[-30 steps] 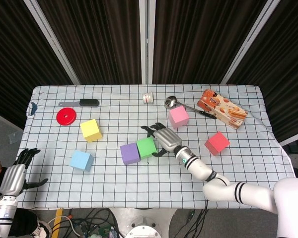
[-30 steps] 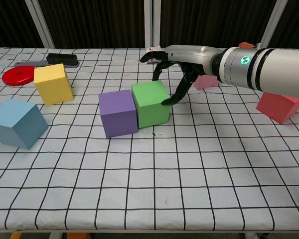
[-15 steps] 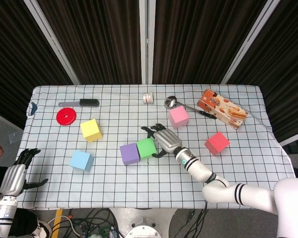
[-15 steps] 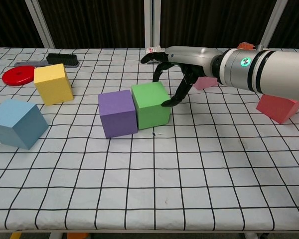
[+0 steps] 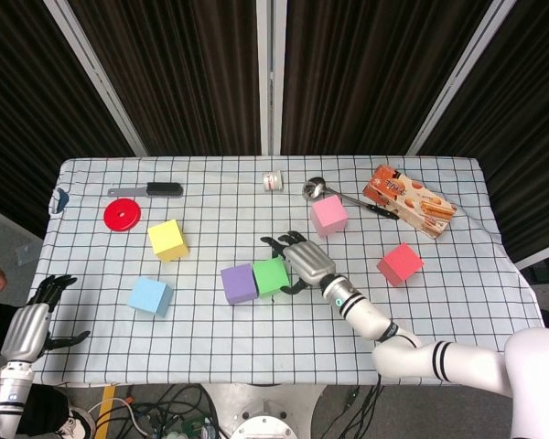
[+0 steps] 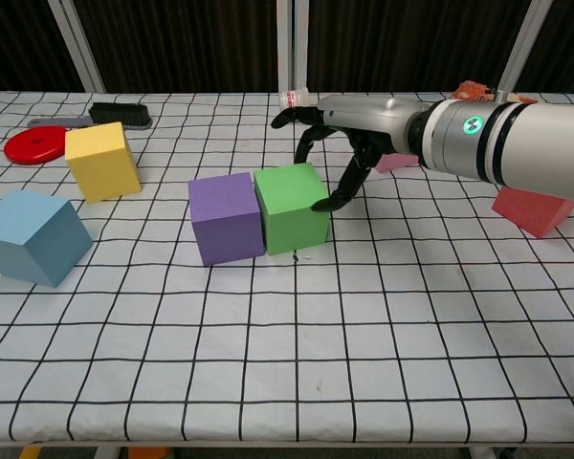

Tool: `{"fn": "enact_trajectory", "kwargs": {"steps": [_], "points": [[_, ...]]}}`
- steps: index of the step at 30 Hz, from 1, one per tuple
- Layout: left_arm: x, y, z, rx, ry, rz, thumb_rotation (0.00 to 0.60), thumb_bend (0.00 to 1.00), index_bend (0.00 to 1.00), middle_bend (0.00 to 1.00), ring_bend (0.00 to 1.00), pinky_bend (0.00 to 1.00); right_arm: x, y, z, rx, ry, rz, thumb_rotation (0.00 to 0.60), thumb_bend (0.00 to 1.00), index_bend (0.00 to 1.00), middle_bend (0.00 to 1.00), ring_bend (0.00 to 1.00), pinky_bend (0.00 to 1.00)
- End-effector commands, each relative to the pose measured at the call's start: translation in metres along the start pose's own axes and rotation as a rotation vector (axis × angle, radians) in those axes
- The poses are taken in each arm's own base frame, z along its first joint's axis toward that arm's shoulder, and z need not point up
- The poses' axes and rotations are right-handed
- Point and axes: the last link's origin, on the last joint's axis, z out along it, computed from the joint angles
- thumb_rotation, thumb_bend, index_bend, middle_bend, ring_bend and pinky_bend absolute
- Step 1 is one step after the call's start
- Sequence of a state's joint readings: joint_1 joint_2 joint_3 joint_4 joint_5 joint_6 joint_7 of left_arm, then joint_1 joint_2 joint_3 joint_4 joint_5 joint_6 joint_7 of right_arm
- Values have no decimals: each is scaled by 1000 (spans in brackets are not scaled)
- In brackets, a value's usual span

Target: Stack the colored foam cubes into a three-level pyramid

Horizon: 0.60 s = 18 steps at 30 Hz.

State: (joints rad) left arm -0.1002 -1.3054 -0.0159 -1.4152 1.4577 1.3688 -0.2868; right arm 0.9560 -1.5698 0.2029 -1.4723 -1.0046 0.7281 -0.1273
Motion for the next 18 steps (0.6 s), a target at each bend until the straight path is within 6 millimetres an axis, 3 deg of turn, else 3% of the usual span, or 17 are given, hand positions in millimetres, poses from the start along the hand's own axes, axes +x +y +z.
{"fn": "enact_trajectory", "kwargs": {"steps": [1, 18], "points": [[0, 0, 0, 0, 1, -2, 600, 32, 158, 104, 8, 220, 0, -1, 1, -2, 3, 3, 600, 208, 0, 536, 101, 0], [0, -4, -1, 6, -4, -13, 600, 32, 158, 104, 7, 220, -4, -4, 8, -12, -2, 21, 600, 185, 0, 537, 101, 0]]}}
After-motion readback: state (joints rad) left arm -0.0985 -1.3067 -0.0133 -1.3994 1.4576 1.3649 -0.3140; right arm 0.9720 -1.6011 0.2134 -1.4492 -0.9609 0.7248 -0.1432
